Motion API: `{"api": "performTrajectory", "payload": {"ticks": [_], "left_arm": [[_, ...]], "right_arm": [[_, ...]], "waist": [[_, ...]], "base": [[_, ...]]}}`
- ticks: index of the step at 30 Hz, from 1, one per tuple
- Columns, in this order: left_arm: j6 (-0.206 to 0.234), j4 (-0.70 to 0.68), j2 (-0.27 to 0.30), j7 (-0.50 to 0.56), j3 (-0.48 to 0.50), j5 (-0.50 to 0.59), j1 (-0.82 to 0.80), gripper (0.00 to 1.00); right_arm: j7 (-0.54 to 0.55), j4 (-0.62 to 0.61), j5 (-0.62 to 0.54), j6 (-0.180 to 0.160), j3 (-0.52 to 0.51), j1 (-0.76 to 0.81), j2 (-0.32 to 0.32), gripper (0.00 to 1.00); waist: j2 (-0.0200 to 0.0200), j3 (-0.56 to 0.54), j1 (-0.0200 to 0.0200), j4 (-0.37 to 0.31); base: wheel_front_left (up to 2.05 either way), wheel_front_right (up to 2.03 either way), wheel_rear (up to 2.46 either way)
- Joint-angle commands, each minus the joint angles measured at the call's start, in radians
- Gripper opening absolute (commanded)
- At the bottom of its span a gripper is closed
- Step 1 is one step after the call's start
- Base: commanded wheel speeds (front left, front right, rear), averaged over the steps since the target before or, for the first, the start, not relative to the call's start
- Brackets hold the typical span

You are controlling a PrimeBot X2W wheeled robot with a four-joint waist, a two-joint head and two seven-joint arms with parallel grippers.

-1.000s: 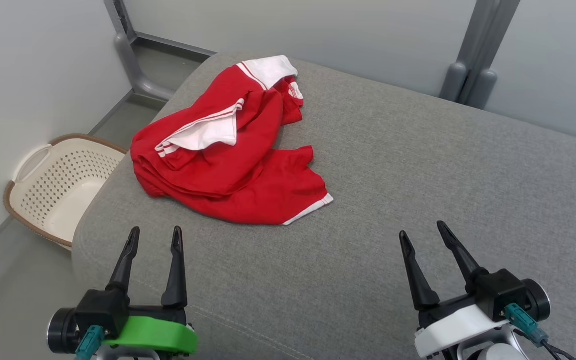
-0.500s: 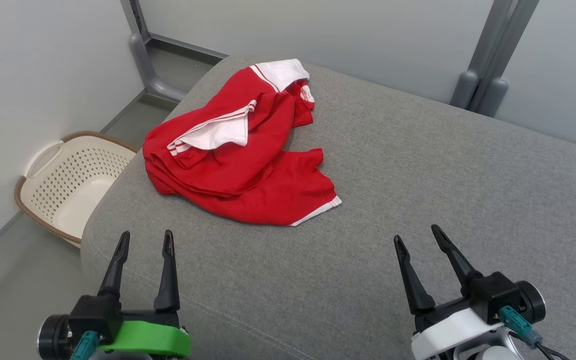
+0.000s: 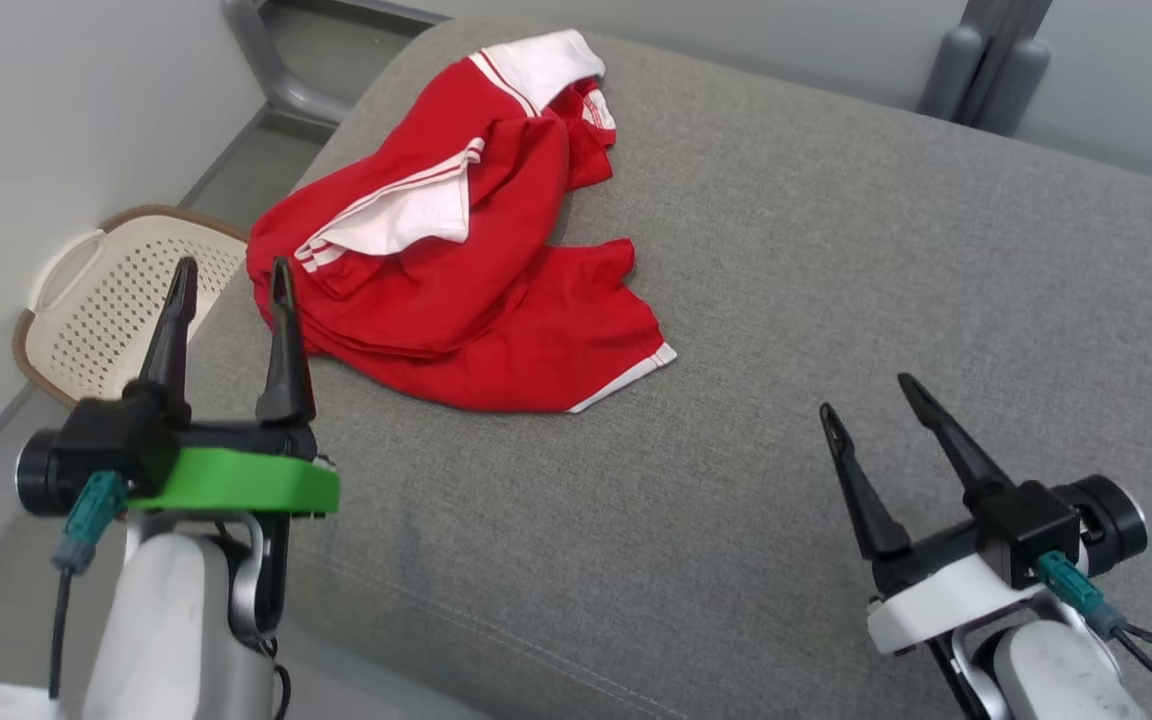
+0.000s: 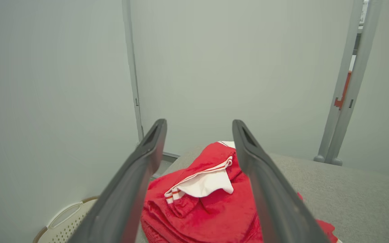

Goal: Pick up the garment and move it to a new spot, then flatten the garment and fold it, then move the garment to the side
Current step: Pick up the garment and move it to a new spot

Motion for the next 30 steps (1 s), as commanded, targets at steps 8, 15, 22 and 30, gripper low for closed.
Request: {"api": "performTrajectory", "payload": {"ticks": [8, 15, 22, 30], "left_arm": [[-0.033, 0.314, 0.086, 0.0, -0.013, -0.058, -0.379, 1.0], [-0.032, 0.518, 0.191, 0.127, -0.192, -0.286, -0.621, 1.0], [-0.032, 0.654, 0.261, 0.262, -0.323, -0.481, -0.769, 1.0], [-0.032, 0.785, 0.307, 0.306, -0.405, -0.583, -0.849, 1.0]], "right_arm": [[-0.003, -0.03, -0.016, 0.0, -0.027, -0.119, -0.098, 1.0], [-0.003, -0.068, -0.028, 0.0, -0.077, -0.177, -0.145, 1.0], [-0.003, -0.104, -0.04, 0.0, -0.098, -0.204, -0.172, 1.0], [-0.003, -0.121, -0.042, 0.0, -0.102, -0.226, -0.168, 1.0]], "waist": [[0.0, 0.239, 0.0, -0.112], [0.0, 0.35, 0.0, -0.156], [0.0, 0.441, 0.0, -0.193], [0.0, 0.515, 0.0, -0.235]], "base": [[0.0, 0.0, 0.0], [0.0, 0.0, 0.0], [0.0, 0.0, 0.0], [0.0, 0.0, 0.0]]}}
